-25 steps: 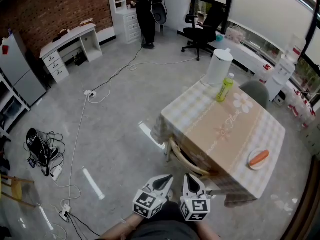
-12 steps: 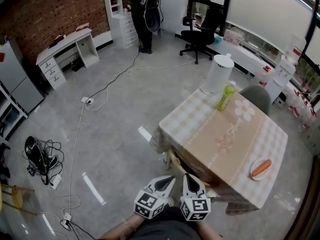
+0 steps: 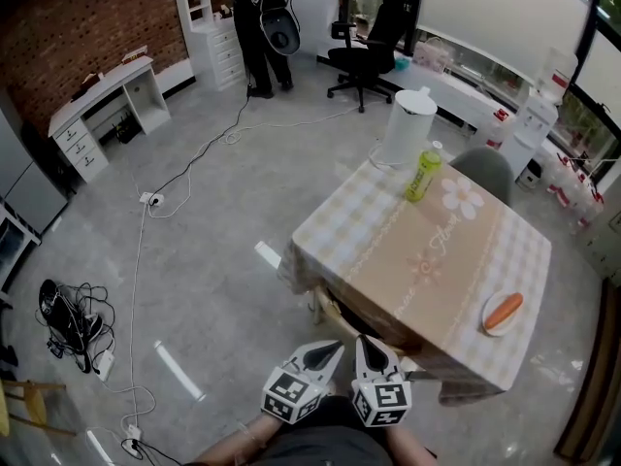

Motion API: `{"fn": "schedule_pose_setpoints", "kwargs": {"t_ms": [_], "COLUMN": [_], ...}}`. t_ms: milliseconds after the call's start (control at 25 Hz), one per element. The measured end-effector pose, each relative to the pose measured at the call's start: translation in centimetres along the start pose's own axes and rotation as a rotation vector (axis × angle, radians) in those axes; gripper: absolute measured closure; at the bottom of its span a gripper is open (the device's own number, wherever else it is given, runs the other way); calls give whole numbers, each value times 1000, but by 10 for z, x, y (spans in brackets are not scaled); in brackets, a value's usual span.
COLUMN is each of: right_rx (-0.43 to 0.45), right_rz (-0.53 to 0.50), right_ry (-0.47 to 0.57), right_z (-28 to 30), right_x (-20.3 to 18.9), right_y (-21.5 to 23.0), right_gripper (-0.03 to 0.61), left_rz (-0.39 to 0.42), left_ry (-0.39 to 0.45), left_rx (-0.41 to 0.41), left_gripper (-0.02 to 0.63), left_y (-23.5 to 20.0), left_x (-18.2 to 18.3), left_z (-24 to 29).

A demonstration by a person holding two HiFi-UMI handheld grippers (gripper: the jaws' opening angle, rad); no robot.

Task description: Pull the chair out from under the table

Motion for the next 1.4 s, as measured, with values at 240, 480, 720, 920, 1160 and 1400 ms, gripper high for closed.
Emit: {"fn": "schedule_pose_setpoints", "kwargs": {"t_ms": [240,480,720,920,1160,1400], "right_rx": [-59,-157,-260,-334,-414,-470], "right_rz": [43,98,155,211,252,251], "right_ry": [10,24,42,41,27,10], "right_z": [-15,-25,-24,-19,-12,-14], "right_x": [-3,-8,-7,-6,-8,-13], "right_y": [11,23,23,12,-6,-13], "right_gripper": [566,566,566,566,566,566], "left_rz": [29,58,96,145,203,315], "left_ry": [-33,-57,-103,-149,-207,-247], "left_rx": [-65,-153,-252,-317,-397,-483], "left_gripper": [604,604,604,604,604,604], "left_y": [4,8,3,-14,-36,-48], "left_x": [4,9,15,22,31,32], "left_z": [12,28,33,30,29,37]}}
Point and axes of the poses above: the fingertips, and each gripper's own axes: z forward along the fingers, y to its right, x out of its top, the point moved 7 cm from there along -z, backward along the fingers, and after that the axes turned 2 degrees about -y, right-handed, at the moved point
